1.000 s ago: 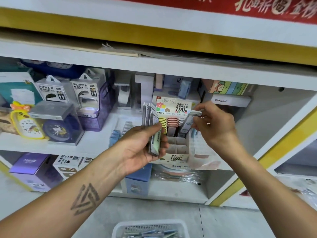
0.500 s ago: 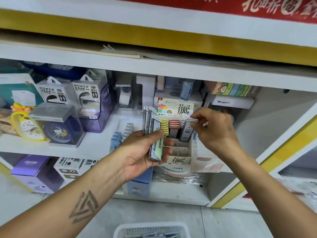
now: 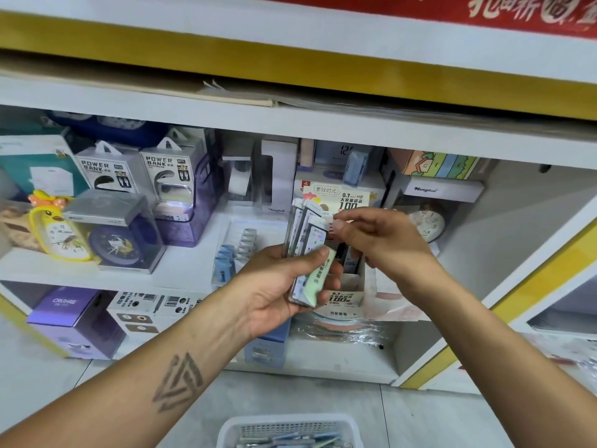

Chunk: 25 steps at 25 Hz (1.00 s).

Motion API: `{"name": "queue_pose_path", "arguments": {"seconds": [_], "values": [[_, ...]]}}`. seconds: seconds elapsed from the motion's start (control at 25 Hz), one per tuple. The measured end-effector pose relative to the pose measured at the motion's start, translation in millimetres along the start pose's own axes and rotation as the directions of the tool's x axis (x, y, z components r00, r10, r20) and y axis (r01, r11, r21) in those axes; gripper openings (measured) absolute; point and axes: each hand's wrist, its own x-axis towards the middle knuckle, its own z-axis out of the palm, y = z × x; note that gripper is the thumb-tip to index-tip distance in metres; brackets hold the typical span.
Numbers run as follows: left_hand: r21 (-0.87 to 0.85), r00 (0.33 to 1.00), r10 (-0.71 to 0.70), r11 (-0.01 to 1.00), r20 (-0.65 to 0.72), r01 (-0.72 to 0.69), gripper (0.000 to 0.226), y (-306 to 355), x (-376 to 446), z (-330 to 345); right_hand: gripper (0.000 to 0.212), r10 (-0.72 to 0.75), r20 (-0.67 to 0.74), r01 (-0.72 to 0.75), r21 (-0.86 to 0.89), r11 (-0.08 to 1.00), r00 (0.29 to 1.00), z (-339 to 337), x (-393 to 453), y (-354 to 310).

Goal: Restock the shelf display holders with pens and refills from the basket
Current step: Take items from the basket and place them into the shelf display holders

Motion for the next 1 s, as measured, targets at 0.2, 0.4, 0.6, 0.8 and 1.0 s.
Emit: {"name": "queue_pose_path", "arguments": {"seconds": [0.2, 0.4, 0.6, 0.8, 1.0], "values": [[0.052, 0.998, -0.033, 0.998, 0.052, 0.030, 0.037, -3.3, 0.2, 1.8, 0.011, 0.092, 0.018, -0.094, 0.203, 0.975, 0.996, 5.9, -3.3, -6.5], [0.041, 0.999, -0.035, 0.999, 0.010, 0.034, 0.028, 0.2, 2.7, -5.3, 0.013, 0.059, -0.346, 0.026, 0.235, 0.972, 0.937, -29.1, 6.5, -3.6], [0.017, 0.997, 0.016, 1.000, -0.074, -0.014, 0.027, 3.7, 4.4, -9.7, 0.018, -0.156, -0.286, 0.068, -0.297, 0.952, 0.945, -39.4, 7.6, 8.6], [0.045, 0.999, 0.014, 0.999, -0.053, -0.012, 0.020, 0.8, 5.7, -5.7, 0.007, -0.273, -0.048, 0.192, -0.595, 0.781, 0.961, -24.6, 1.2, 24.3], [0.076, 1.000, 0.001, 0.997, -0.009, -0.001, 0.016, -5.8, 4.5, -2.7, 0.012, -0.312, -0.011, 0.208, -0.722, 0.660, 0.950, -18.2, 7.1, 32.1]]}}
